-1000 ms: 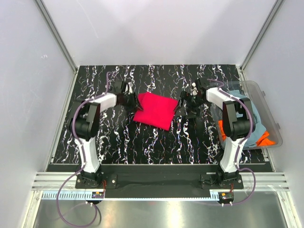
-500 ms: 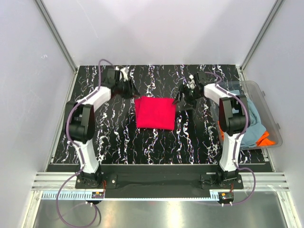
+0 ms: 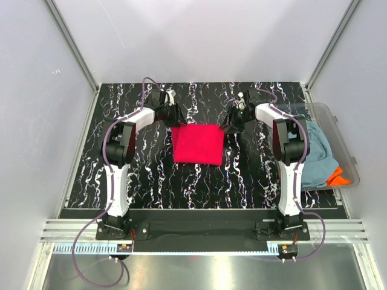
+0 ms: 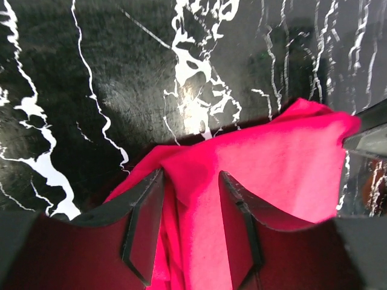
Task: Fold and stack the t-shirts
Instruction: Fold the tshirt
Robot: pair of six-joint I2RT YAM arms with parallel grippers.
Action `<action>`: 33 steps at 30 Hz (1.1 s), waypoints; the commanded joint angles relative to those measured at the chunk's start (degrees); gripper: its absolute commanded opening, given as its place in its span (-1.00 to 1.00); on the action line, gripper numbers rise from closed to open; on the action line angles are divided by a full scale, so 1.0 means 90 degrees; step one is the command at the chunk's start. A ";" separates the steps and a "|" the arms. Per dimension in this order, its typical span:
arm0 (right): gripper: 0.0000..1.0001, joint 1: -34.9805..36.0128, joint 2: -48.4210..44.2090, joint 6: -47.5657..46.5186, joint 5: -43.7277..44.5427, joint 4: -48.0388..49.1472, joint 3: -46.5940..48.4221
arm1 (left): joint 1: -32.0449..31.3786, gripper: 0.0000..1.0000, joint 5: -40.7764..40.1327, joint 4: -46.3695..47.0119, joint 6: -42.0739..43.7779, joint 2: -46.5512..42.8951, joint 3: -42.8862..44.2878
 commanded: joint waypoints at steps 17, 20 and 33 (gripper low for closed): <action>-0.44 -0.0102 0.0358 0.0066 -0.0110 0.0187 0.0645 | 0.0042 -0.61 0.0243 0.0010 0.0107 0.0307 0.0697; -0.62 -0.0102 0.0290 0.0105 -0.0158 0.0148 0.0811 | 0.0090 -1.00 0.0253 -0.0049 0.0048 0.0249 0.0843; -0.76 0.0044 -0.1544 0.0262 -0.0442 0.0051 -0.0525 | -0.0017 -1.00 0.0088 -0.0215 -0.0303 -0.2384 -0.0893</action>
